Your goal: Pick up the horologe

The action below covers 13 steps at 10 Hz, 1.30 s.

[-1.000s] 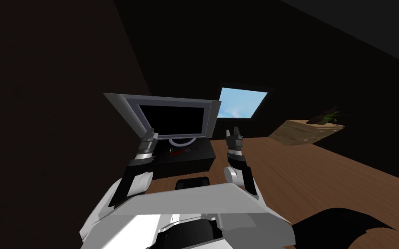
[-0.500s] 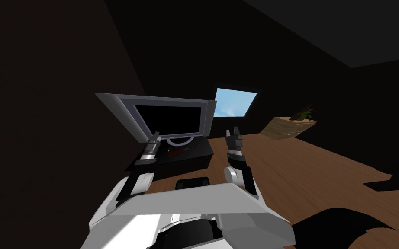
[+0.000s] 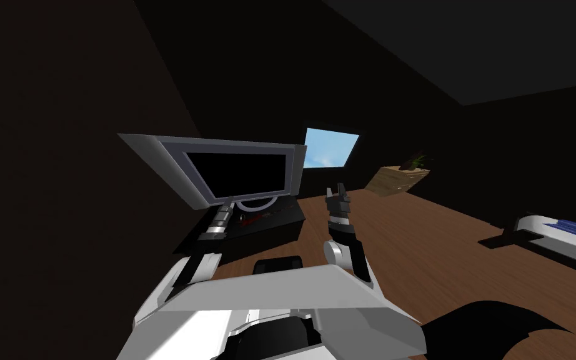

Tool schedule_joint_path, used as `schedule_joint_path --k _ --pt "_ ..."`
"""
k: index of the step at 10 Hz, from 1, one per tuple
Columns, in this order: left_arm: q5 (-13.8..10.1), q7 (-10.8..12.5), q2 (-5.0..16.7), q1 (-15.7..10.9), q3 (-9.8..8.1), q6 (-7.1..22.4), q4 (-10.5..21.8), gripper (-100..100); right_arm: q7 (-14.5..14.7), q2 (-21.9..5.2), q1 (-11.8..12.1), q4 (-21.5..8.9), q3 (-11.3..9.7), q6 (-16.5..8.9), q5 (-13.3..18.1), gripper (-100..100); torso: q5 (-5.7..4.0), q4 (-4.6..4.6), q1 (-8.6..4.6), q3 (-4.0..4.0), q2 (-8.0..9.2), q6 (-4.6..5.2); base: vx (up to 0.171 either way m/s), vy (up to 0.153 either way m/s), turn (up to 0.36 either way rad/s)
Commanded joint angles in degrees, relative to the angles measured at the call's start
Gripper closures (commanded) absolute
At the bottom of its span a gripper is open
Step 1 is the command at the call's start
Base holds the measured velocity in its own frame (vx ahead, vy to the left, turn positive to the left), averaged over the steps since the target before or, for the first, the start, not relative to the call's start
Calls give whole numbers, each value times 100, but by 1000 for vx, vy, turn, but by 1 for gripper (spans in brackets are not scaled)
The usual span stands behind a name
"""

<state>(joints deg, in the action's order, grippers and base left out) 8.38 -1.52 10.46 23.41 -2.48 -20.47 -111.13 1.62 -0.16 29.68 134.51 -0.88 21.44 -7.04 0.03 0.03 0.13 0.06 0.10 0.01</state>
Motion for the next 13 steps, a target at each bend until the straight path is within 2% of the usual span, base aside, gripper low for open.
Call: schedule_joint_path --k 1,3,5,6,7,8,9,12,13 --pt "128 -3 105 -68 24 69 286 -100 0 0 0 0 0 0 0 0 0 0 0 0 0 0 -61 30 -306" --pt "215 12 190 -104 23 88 619 -100 0 0 1 0 1 0 0 0 1 2 6 4 6 -5 -56 34 -156" --pt "215 12 190 -104 23 88 763 -100 0 0 1 0 1 0 0 0 1 1 5 3 3 -4 -27 18 -42" --pt "309 28 278 -139 20 110 979 -100 0 0 1 0 1 0 0 0 0 -1 -1 -3 -7 -5 -18 6 -211" --pt "309 28 278 -139 20 110 1086 -100 0 0 0 0 0 0 0 0 -1 -1 -2 -4 -8 0 -25 18 -135" --pt "411 47 366 -174 13 133 1372 -100 0 0 1 0 1 0 0 0 0 -1 1 -4 -7 -4 -43 25 -238" --pt "411 47 366 -174 13 133 1419 -100 0 0 0 0 0 0 0 0 0 0 5 0 0 -2 -34 28 -110" --pt "638 90 546 -243 -9 189 1917 -100 0 0 1 0 1 0 0 0 1 -1 6 -3 -7 -6 -24 27 -194" --pt "638 90 546 -243 -9 189 2112 -100 0 0 1 0 0 0 0 0 1 -1 7 -5 -9 -1 -20 25 -108"
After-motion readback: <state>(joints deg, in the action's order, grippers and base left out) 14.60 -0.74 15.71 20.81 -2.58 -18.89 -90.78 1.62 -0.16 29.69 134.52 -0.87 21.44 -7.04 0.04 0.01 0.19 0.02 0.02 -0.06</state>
